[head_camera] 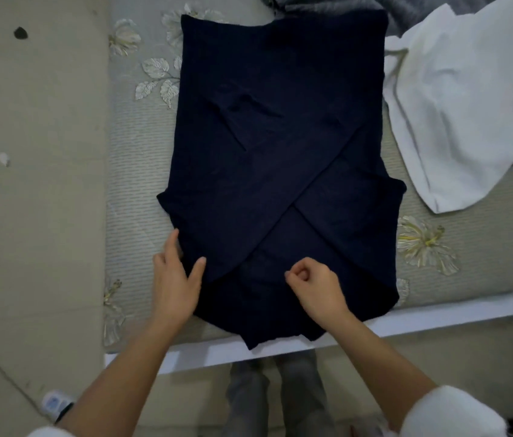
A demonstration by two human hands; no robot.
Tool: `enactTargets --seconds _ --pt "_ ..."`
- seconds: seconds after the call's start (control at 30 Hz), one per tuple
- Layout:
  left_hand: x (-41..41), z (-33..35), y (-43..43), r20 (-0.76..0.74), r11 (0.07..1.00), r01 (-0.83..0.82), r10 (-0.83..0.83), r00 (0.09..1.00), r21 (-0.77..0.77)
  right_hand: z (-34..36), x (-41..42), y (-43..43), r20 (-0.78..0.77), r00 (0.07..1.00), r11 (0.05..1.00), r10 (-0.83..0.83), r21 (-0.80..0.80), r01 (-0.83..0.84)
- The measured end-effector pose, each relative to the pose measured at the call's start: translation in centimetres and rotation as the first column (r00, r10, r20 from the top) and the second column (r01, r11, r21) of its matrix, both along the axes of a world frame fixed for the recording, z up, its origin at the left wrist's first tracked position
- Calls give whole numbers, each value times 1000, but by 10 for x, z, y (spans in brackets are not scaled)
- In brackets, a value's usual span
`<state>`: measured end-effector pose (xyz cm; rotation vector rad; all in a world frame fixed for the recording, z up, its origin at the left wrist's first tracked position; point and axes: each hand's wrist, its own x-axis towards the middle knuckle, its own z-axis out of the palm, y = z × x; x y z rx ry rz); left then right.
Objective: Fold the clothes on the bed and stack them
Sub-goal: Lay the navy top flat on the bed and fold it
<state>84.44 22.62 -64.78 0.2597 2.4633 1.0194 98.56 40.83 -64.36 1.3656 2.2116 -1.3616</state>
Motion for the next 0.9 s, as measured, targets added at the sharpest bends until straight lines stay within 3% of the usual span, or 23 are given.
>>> enactTargets --seconds 0.13,0.23,0.27,0.33,0.4,0.43,0.5,0.57,0.63,0.83,0.9 --pt "34 3 -8 152 958 -250 228 962 142 6 64 26 93 995 989 30 138 -43" --pt "41 6 -11 195 936 -340 317 928 95 15 96 48 29 998 964 -50 264 41" --pt "42 7 -13 138 947 -317 307 942 54 18 103 56 -2 997 947 -82 313 79" --pt "44 12 -18 -139 988 -137 126 982 -67 21 117 69 -16 994 891 -111 442 107" --pt "47 15 -23 -363 966 175 -235 902 -191 21 127 79 52 999 833 16 551 -42" --pt "50 15 -26 -382 900 345 -428 819 -267 20 130 82 129 983 799 132 574 -183" --pt "57 13 -31 -284 666 609 -741 609 -432 18 135 85 316 883 697 347 544 -468" --pt "63 9 -33 -150 448 694 -882 448 -564 14 136 85 419 781 635 464 457 -623" --pt "62 7 -28 -103 372 683 -910 401 -629 9 137 86 434 733 614 525 404 -679" --pt "53 10 -12 -164 495 704 -859 485 -510 10 132 93 316 744 584 589 470 -662" --pt "49 9 -6 -161 554 703 -823 545 -446 14 121 96 221 807 647 548 500 -576"
